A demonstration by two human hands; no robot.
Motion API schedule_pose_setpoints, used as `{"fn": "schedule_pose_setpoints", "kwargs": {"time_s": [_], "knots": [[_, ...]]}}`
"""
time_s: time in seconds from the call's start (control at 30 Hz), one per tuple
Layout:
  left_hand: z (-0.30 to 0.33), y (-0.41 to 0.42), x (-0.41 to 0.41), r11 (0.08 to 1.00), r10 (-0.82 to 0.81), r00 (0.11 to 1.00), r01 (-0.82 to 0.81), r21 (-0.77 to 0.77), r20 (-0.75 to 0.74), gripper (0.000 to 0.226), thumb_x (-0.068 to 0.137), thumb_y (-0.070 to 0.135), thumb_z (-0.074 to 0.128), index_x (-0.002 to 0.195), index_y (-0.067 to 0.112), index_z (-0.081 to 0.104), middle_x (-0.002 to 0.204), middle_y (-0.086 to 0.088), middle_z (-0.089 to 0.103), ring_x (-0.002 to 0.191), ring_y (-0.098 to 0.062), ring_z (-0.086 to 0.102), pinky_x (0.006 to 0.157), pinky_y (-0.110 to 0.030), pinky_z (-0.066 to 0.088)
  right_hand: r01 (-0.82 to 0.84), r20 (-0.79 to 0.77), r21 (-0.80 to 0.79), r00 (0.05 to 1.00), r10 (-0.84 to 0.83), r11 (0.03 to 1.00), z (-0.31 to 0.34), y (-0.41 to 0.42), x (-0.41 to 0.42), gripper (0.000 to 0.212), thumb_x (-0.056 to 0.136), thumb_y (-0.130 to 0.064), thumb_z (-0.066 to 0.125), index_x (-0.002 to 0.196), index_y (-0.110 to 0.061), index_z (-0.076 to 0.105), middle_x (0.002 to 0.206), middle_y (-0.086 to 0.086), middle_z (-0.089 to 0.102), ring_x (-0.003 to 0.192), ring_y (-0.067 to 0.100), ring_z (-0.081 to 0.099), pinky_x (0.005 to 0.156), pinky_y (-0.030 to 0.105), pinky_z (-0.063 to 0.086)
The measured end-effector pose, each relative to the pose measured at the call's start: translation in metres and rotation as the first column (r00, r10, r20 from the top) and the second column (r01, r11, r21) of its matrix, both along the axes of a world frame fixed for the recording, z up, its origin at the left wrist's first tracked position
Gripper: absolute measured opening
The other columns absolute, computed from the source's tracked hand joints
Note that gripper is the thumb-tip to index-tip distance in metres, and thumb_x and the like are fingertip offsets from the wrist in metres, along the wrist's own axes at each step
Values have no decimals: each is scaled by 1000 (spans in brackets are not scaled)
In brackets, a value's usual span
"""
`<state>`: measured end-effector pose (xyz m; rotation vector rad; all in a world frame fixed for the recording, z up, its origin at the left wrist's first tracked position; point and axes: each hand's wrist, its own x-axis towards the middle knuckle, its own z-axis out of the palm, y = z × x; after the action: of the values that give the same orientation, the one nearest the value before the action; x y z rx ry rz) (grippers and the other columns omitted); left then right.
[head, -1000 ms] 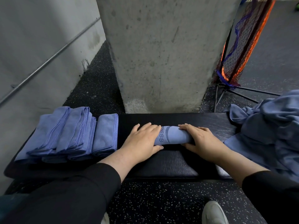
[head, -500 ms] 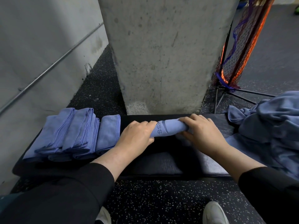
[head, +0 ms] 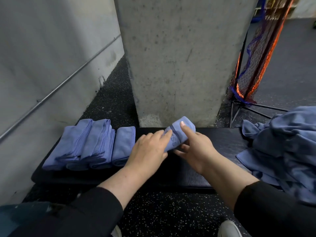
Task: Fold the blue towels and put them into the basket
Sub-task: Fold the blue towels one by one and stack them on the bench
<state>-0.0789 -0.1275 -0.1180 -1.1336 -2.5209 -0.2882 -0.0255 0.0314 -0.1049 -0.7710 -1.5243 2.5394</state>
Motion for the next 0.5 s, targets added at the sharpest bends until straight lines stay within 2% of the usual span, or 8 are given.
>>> {"fn": "schedule_pose_setpoints", "kwargs": {"time_s": [0.07,0.1,0.17,0.23,0.33,0.4,0.43,0.5], "knots": [[-3,-6,5,1000,-24,1000,24,-14,-10,77,65,30,83,136,15,57,122,-5,67,84,-30,66,70,-44,55,88,31,-28,996,-87,996,2,-6,-4,34,93,-27,69,115,-2,64,91,15,76,82,29,75,81,45,60],[-4,-9,7,1000,-23,999,23,5,23,73,72,40,75,139,17,55,129,-3,64,94,-29,66,77,-44,55,122,36,-38,992,-121,992,3,-8,-7,29,93,-21,69,114,-1,64,87,15,75,76,28,74,73,41,59],[3,-16,13,988,25,976,-57,141,218,73,83,60,56,145,22,50,145,2,54,121,-21,56,99,-43,48,122,19,-39,992,-122,992,7,-13,-15,26,92,-14,67,114,-1,64,91,17,75,75,29,74,64,38,57],[11,-24,13,909,63,864,-256,328,499,72,89,60,56,150,23,44,150,6,47,137,-12,44,114,-34,36,70,-24,-42,997,-71,997,13,-19,-23,28,91,-11,66,118,-2,63,101,19,74,87,33,74,69,41,60],[25,-39,6,742,26,620,-538,400,784,69,90,50,66,150,27,41,143,6,53,127,-9,52,108,-29,40,-44,-88,-65,995,38,997,20,-32,-35,31,92,-9,65,122,-4,63,113,21,72,104,39,70,91,53,57],[31,-50,4,678,-100,442,-626,386,891,67,92,47,67,150,27,41,135,4,60,118,-9,60,102,-32,49,-110,-113,-49,988,104,993,23,-41,-42,31,92,-8,64,123,-4,63,115,21,71,106,38,69,93,53,56],[31,-54,4,653,-151,381,-655,381,912,62,93,42,67,148,26,44,130,3,64,112,-10,64,97,-34,54,-132,-116,-34,985,128,991,24,-46,-45,32,92,-8,65,123,-3,62,116,22,70,104,37,70,90,51,57],[33,-63,2,620,-164,360,-687,380,918,48,94,35,66,140,26,53,115,2,70,100,-13,70,89,-38,59,-172,-105,-5,980,170,985,25,-55,-52,33,91,-8,67,123,-3,62,118,24,69,99,36,71,84,48,60]]}}
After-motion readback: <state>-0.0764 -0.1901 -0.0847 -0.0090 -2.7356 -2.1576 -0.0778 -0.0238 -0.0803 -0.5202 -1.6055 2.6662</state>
